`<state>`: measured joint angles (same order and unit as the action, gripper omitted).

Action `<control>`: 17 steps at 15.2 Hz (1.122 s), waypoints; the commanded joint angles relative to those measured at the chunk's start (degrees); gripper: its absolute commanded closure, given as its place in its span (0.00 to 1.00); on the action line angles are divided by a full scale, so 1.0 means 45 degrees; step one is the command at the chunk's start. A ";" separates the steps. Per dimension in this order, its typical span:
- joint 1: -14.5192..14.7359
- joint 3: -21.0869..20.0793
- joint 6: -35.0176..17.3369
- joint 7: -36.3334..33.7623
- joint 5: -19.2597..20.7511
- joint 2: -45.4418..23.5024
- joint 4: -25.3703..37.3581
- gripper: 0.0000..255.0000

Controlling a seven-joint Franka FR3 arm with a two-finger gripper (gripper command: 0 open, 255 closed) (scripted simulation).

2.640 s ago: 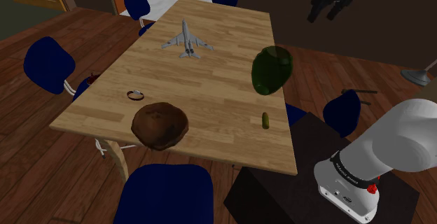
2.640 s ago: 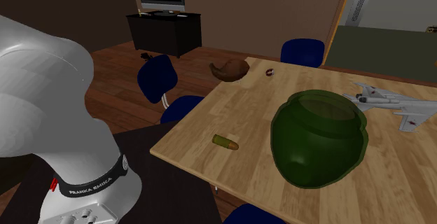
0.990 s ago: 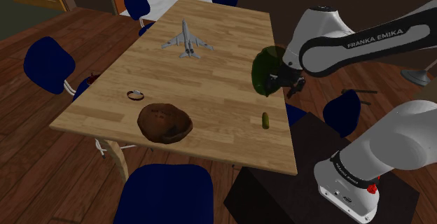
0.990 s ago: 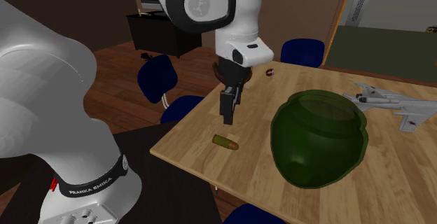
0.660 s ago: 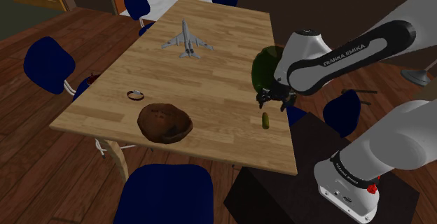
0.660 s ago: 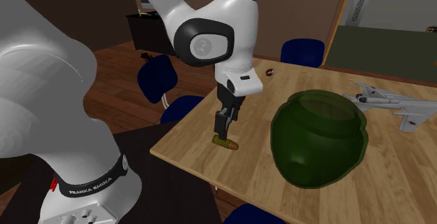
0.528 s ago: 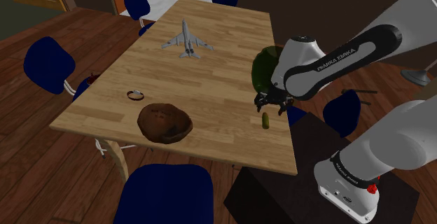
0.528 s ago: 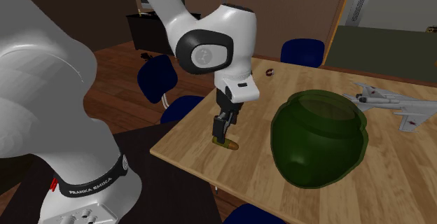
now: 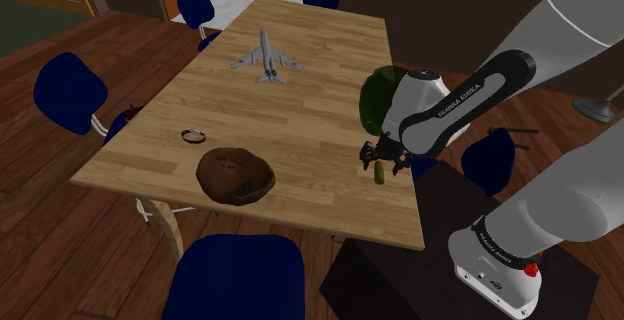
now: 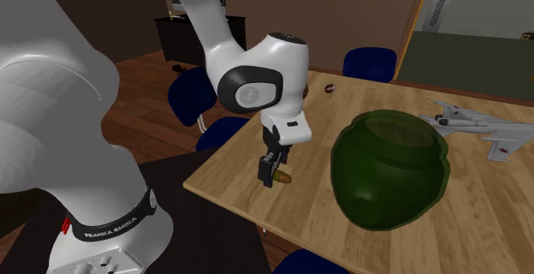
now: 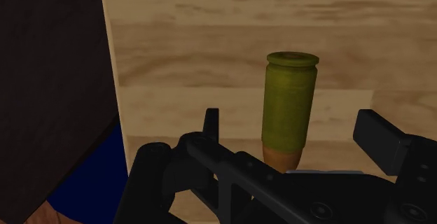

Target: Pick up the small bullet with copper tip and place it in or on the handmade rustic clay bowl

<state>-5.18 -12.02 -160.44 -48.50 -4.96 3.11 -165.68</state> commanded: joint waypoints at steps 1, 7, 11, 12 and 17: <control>-0.0030 0.0011 -0.0170 -0.0024 0.0071 -0.0186 0.0024 0.00; -0.0029 0.0012 -0.0167 -0.0026 0.0072 -0.0183 0.0024 0.00; -0.0029 0.0012 -0.0167 -0.0026 0.0072 -0.0184 0.0024 1.00; -0.0030 0.0012 -0.0168 -0.0026 0.0072 -0.0185 0.0023 1.00; -0.0030 0.0012 -0.0169 -0.0026 0.0073 -0.0186 0.0025 1.00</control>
<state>-5.31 -11.97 -161.21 -48.62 -4.63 2.28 -165.55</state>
